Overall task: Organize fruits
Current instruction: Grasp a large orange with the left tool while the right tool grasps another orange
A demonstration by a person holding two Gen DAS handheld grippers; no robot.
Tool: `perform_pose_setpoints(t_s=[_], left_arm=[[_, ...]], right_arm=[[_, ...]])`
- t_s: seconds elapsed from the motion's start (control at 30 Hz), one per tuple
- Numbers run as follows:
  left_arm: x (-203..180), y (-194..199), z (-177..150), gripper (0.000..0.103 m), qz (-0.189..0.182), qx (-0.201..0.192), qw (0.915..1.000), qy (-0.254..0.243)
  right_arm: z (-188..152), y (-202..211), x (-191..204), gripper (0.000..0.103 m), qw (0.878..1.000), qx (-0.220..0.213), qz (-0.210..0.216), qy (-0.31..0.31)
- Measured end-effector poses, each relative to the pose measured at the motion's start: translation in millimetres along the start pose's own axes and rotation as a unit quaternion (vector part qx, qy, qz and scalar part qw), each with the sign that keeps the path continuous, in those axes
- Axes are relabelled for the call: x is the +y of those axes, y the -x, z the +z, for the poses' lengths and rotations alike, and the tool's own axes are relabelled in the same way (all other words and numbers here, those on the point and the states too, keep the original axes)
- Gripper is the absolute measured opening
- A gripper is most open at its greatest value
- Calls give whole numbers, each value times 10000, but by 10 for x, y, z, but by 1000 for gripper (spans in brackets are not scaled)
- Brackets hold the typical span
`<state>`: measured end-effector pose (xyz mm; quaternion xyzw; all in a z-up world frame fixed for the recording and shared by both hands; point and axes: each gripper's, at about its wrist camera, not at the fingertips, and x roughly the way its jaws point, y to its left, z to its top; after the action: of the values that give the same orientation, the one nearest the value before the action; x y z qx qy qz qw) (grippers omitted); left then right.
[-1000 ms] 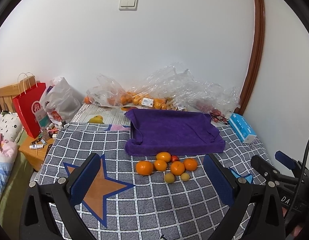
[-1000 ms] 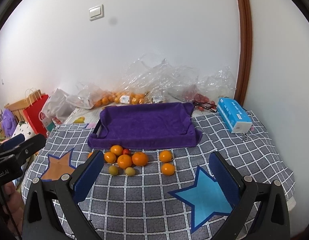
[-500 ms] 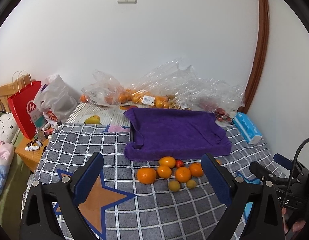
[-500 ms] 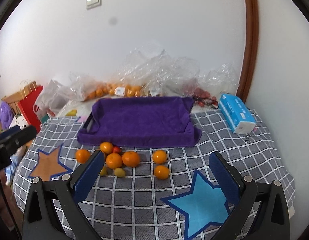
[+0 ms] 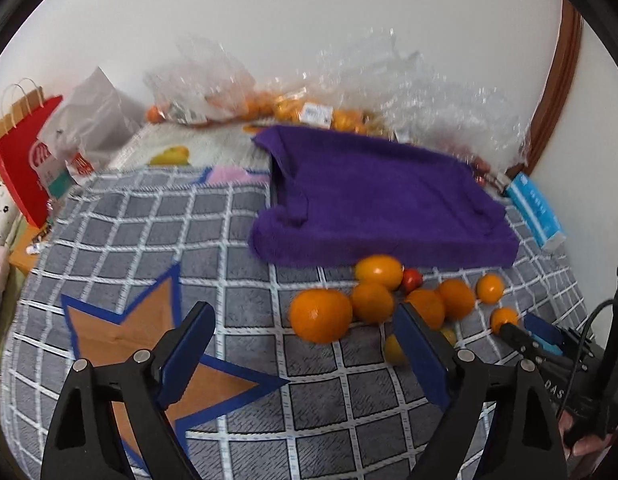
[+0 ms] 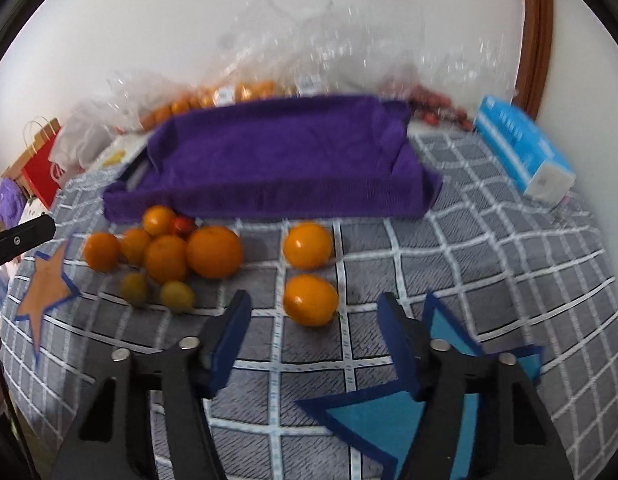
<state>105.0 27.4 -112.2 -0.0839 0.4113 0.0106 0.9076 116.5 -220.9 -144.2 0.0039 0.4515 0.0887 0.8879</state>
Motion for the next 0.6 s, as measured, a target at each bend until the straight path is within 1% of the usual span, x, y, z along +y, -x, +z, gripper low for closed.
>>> perform_pose_setpoints(t_s=[0.03, 0.07, 0.13, 0.2, 0.23, 0.27, 0.37, 0.47, 0.57, 0.6], left_arm=[[-5, -41, -7, 89, -26, 35, 10000, 1], [-15, -80, -12, 89, -47, 58, 10000, 5], [-45, -168, 2, 89, -36, 94, 9999, -9], [-58, -247, 17, 87, -29, 139, 9999, -57], [-52, -288, 22, 83, -20, 175, 9998, -55], [-41, -324, 22, 76, 2, 213, 9998, -32], [3, -409, -12, 63, -11, 280, 9996, 27], [18, -450, -81, 58, -118, 252, 9996, -55], [12, -514, -125, 55, -151, 240, 9995, -108], [7, -512, -130, 55, -141, 123, 9998, -115]], right_arm=[[-5, -47, -15, 54, 10000, 44, 38, -22], [-7, -80, -27, 52, 9999, 64, 77, -36], [-4, -132, -40, 52, 9999, 84, 121, -45], [6, -172, -36, 47, 9999, 87, 133, 7], [2, -199, -30, 43, 9999, 100, 130, 43], [4, -214, -33, 42, 9999, 102, 112, 57], [-1, -236, -22, 39, 9999, 0, 3, 127], [-10, -244, -11, 39, 9997, -44, -43, 236], [-7, -255, -18, 39, 9997, -56, 3, 239], [-5, -261, -18, 39, 9997, -61, 0, 233]])
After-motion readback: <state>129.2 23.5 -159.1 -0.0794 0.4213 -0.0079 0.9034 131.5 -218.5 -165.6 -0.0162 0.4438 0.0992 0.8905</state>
